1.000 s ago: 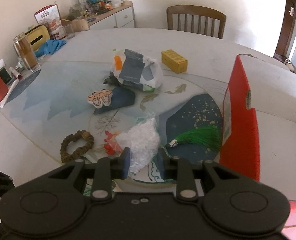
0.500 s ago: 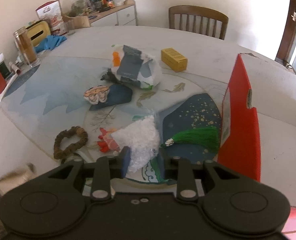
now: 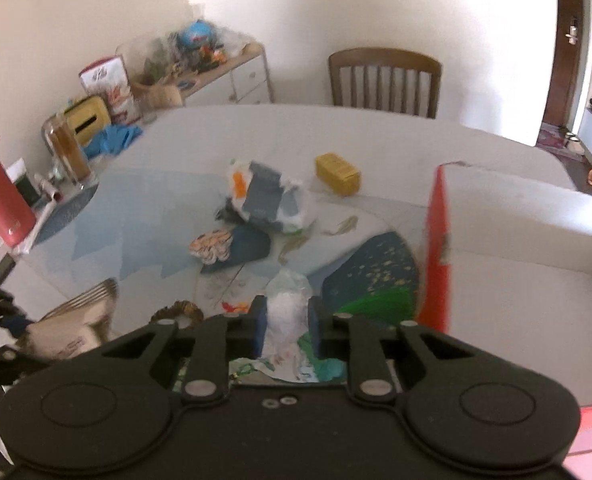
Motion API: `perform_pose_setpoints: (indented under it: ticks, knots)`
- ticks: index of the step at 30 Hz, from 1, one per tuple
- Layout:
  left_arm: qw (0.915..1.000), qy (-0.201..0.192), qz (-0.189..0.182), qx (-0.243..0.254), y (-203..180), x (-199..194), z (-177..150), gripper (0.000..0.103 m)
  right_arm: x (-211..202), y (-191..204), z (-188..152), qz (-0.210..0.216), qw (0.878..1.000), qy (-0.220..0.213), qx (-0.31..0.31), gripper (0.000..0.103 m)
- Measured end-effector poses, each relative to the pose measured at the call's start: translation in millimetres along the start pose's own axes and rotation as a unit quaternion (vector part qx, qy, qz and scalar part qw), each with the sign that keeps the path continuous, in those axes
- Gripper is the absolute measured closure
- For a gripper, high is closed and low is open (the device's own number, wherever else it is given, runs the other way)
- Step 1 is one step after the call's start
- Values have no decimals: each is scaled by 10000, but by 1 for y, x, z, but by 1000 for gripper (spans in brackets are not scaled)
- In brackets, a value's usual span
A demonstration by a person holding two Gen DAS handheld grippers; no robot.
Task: Organize objects
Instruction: 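Carry the foil bag into the shoebox and open the left gripper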
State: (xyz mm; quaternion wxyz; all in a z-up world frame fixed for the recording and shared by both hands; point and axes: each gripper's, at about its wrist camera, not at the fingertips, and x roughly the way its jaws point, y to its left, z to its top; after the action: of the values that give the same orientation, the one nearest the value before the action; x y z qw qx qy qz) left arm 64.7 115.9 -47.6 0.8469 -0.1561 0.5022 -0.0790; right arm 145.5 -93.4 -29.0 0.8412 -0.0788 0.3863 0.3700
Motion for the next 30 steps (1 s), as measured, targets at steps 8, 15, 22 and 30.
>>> perform_pose_setpoints:
  ticks: [8,15,22,30]
  knots:
    - [9979,-229,-285,533,-56,12,44,60,-49,-40,7,-197,9981,-505,305,85]
    - [9928,-336,-462,1049,-122,40,79,60,-78,-96,2,-594,9936,-777,561,85]
    - [9895,-314,-451,1339,-180,86,107,60,-86,-145,-11,-954,9900,-751,715,85]
    - [9888,-105,-198,1474,-216,144,124,60,-73,-195,-29,-1185,9866,-505,1003,85]
